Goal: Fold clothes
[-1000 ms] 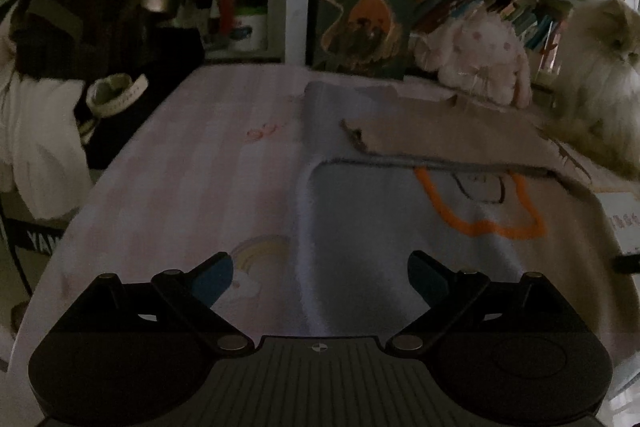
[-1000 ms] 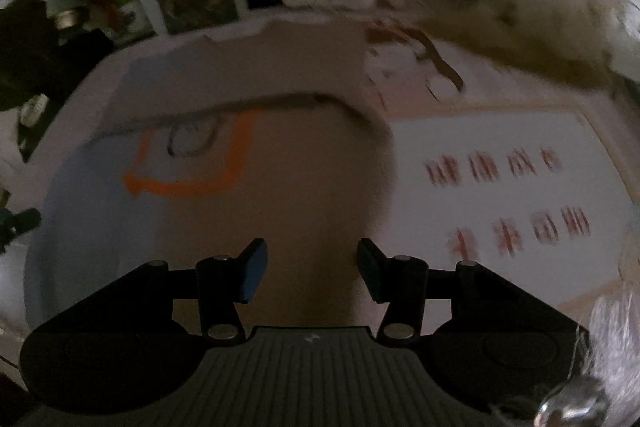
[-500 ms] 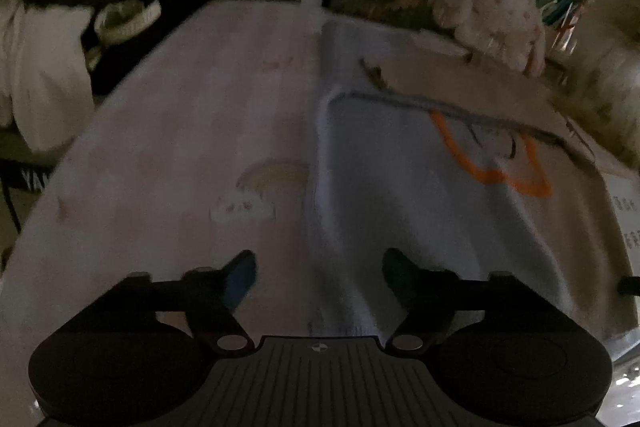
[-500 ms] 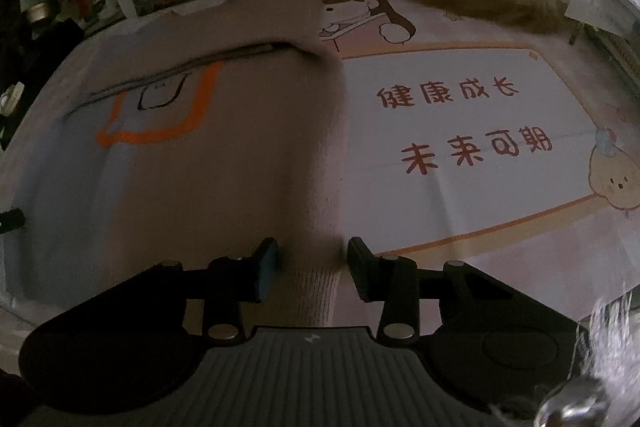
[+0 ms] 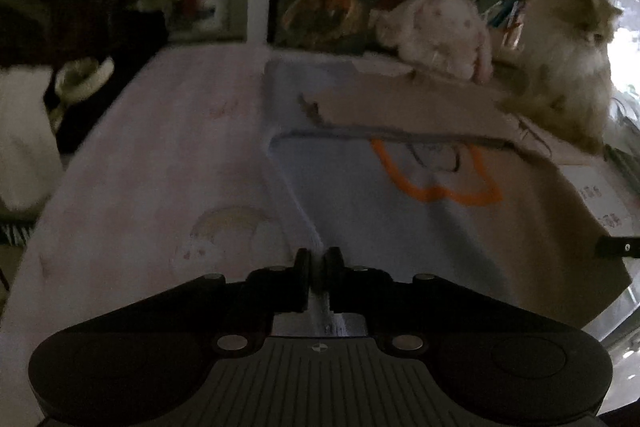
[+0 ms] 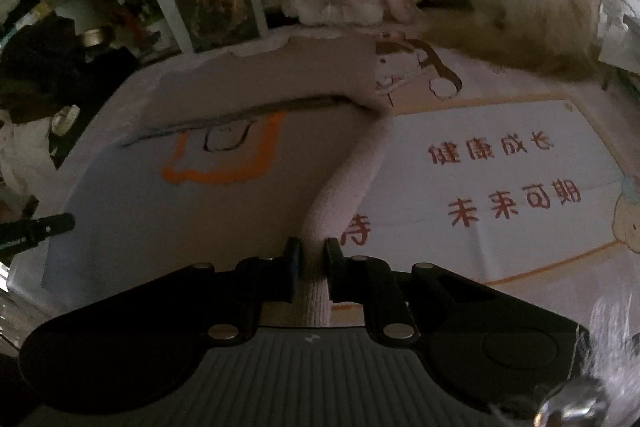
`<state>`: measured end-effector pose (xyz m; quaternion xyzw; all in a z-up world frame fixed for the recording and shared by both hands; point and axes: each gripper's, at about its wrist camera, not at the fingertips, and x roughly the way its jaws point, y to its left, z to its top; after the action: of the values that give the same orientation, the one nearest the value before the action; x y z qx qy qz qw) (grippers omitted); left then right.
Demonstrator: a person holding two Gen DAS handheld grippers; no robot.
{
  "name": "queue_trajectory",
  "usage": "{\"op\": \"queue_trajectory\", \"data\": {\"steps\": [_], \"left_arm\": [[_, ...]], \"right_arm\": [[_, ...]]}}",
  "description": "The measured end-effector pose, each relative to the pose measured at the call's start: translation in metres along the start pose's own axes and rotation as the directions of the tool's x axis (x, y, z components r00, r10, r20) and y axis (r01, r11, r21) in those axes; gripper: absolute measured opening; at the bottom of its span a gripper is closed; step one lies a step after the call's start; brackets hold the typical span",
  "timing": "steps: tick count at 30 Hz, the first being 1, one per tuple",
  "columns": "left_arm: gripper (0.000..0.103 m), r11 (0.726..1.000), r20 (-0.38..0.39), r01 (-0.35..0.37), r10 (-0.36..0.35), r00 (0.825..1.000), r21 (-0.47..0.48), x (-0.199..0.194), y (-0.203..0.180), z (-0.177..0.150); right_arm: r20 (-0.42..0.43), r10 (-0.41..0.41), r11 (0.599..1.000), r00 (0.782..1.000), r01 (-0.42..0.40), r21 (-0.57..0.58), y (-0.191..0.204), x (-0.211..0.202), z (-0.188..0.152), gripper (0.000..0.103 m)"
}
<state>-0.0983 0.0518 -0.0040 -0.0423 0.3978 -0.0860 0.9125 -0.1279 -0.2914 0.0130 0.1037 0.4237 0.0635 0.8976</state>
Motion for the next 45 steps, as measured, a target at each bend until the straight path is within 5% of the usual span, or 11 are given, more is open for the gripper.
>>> {"op": "queue_trajectory", "data": {"steps": [2, 6, 8, 14, 15, 16, 18, 24, 30, 37, 45], "left_arm": [[0.013, 0.999, -0.026, 0.012, -0.013, 1.0, -0.045, 0.004, 0.007, -0.003], [0.042, 0.99, -0.071, 0.057, -0.066, 0.995, -0.129, 0.007, 0.021, -0.008], [0.048, 0.983, -0.093, 0.079, -0.095, 0.991, -0.164, 0.009, 0.025, -0.011], [0.043, 0.968, -0.092, 0.119, -0.142, 0.986, -0.219, 0.013, 0.03, -0.015], [0.035, 0.97, -0.095, 0.112, -0.135, 0.986, -0.215, 0.014, 0.03, -0.014], [0.017, 0.972, -0.098, 0.105, -0.128, 0.987, -0.211, 0.015, 0.029, -0.014], [0.005, 0.976, -0.086, 0.095, -0.114, 0.99, -0.196, 0.013, 0.027, -0.011], [0.005, 0.987, 0.011, 0.115, -0.114, 0.993, -0.115, -0.01, 0.016, -0.001], [0.006, 0.971, -0.078, 0.127, -0.146, 0.986, -0.205, 0.005, 0.03, -0.008], [0.018, 0.957, -0.126, 0.135, -0.172, 0.977, -0.257, 0.012, 0.039, -0.017], [0.018, 0.922, -0.098, 0.163, -0.209, 0.973, -0.351, 0.013, 0.045, -0.024]], "right_arm": [[-0.035, -0.008, 0.999, 0.999, 0.009, 0.035, -0.006, 0.007, -0.001, 0.014], [-0.073, -0.002, 0.994, 0.997, 0.009, 0.105, -0.018, 0.013, -0.006, 0.021], [-0.083, 0.014, 0.99, 0.996, -0.002, 0.142, -0.024, 0.016, -0.009, 0.034], [-0.094, 0.035, 0.981, 0.995, -0.016, 0.191, -0.031, 0.02, -0.013, 0.034], [-0.095, 0.033, 0.982, 0.995, -0.015, 0.186, -0.03, 0.02, -0.013, 0.033], [-0.094, 0.031, 0.984, 0.995, -0.014, 0.179, -0.03, 0.02, -0.012, 0.023], [-0.086, 0.026, 0.987, 0.996, -0.012, 0.16, -0.028, 0.02, -0.011, 0.013], [0.059, 0.084, 0.992, 0.995, -0.089, 0.095, -0.018, -0.007, -0.002, 0.012], [-0.016, 0.07, 0.987, 0.997, -0.067, 0.146, -0.029, 0.006, -0.004, 0.012], [-0.071, 0.074, 0.974, 0.995, -0.057, 0.221, -0.038, 0.017, -0.015, 0.02], [-0.085, 0.096, 0.969, 0.992, -0.074, 0.234, -0.041, 0.02, -0.016, 0.025]]}}
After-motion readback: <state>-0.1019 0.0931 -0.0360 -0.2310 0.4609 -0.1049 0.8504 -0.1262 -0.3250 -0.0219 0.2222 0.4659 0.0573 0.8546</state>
